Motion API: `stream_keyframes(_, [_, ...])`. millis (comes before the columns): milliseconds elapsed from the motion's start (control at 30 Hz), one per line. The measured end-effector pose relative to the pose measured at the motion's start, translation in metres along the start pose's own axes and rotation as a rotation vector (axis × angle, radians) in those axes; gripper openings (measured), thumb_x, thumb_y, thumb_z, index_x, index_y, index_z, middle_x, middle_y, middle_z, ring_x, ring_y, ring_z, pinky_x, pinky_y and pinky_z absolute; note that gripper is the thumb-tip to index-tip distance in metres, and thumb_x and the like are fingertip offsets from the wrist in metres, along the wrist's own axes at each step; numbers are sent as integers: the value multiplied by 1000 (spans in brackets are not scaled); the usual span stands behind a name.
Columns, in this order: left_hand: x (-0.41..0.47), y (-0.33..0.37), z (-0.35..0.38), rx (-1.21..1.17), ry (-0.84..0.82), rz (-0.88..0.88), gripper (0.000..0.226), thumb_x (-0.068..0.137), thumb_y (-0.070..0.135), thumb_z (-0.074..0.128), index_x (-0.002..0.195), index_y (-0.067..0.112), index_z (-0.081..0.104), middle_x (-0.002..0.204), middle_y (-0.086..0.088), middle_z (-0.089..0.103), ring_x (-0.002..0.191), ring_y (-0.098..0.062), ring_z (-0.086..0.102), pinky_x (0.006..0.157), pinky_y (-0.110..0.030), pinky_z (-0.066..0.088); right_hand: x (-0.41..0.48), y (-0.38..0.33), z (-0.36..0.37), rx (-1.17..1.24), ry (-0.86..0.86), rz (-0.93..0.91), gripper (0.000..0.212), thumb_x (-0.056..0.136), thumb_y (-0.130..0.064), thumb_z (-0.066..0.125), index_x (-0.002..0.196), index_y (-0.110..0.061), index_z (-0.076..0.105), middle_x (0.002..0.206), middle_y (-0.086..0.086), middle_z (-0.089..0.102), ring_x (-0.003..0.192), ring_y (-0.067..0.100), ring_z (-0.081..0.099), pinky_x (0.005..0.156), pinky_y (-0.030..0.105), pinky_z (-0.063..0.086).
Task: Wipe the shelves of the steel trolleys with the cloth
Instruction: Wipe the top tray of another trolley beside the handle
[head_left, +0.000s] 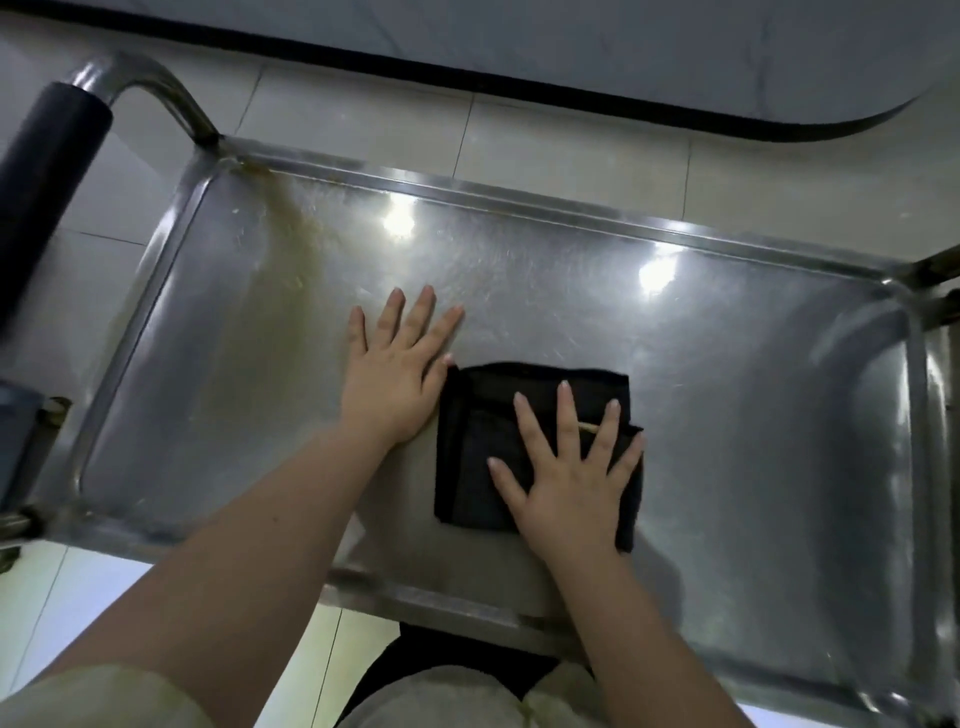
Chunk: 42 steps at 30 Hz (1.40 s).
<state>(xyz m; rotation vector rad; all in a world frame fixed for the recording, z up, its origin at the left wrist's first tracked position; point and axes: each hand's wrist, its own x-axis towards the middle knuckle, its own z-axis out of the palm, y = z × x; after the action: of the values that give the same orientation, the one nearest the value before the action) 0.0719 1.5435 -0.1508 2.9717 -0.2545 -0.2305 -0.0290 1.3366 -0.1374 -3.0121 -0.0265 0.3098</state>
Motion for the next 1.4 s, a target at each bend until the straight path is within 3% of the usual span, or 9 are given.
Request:
stream_keyframes(133, [2, -1, 1, 3, 4, -28, 55, 98, 50, 14, 153, 46, 11, 163, 12, 4, 151, -19, -1, 118, -56, -2, 119, 15, -15, -25, -9, 54, 73, 84, -80, 8, 150, -51, 1, 164, -4, -6, 145, 45, -12, 109, 67, -12])
stream_keyframes(267, [5, -2, 3, 14, 9, -41, 55, 99, 51, 14, 153, 46, 10, 163, 12, 4, 151, -19, -1, 118, -56, -2, 158, 22, -22, -18, -41, 53, 75, 82, -81, 6, 150, -50, 0, 164, -6, -8, 145, 44, -14, 110, 67, -12])
stream_keyframes(633, [5, 1, 3, 47, -25, -54, 55, 98, 51, 10, 153, 48, 2, 164, 10, -2, 151, -22, -4, 118, -55, -6, -31, 19, 9, 34, -25, -21, 74, 89, -71, 28, 153, -36, 24, 163, 6, 15, 145, 50, 3, 109, 73, 5])
stream_keyframes(800, [5, 1, -5, 21, -47, -31, 57, 96, 51, 6, 153, 46, 4, 164, 9, -4, 150, -20, -8, 117, -51, -12, -17, -4, 6, 47, 0, 32, 74, 87, -71, 30, 153, -37, 25, 163, 6, 15, 144, 53, 4, 108, 75, 5])
stream_keyframes(900, [9, -7, -9, -116, -21, -2, 54, 99, 39, 17, 153, 42, 18, 164, 8, 4, 151, -20, -4, 118, -48, -10, 23, -25, 1, 9, 9, -16, 74, 88, -73, 26, 154, -40, 19, 163, 5, 14, 144, 52, 5, 109, 73, 3])
stream_keyframes(1000, [12, -22, -19, -497, 63, -48, 49, 100, 23, 34, 149, 23, 38, 162, -5, 17, 150, -26, 0, 121, -48, 5, 75, -50, -4, -32, -9, 24, 75, 86, -76, 14, 153, -45, 1, 165, 1, 0, 144, 49, -8, 109, 70, -8])
stream_keyframes(1100, [6, -45, -29, -560, 78, -50, 50, 103, 18, 38, 152, 16, 30, 162, -7, 17, 150, -22, -3, 121, -47, 8, 106, -68, -7, -43, -52, 87, 75, 84, -78, 7, 150, -46, -10, 163, -1, -12, 142, 48, -19, 106, 69, -17])
stream_keyframes(1233, [-8, -63, -39, -407, 38, 107, 58, 103, 35, 35, 155, 16, 21, 162, -5, 15, 148, -15, -5, 122, -42, 2, 82, -57, -16, 53, -26, -68, 79, 84, -81, 15, 151, -47, -9, 163, -7, -10, 146, 34, -22, 113, 60, -17])
stream_keyframes(1400, [-20, -44, -36, -140, -106, 509, 68, 99, 53, 41, 156, 22, 20, 163, -1, 12, 147, -14, -8, 119, -32, -12, 22, -20, -14, 156, 19, -125, 69, 91, -61, 47, 152, -36, 25, 160, -8, 18, 150, 22, 7, 120, 49, 5])
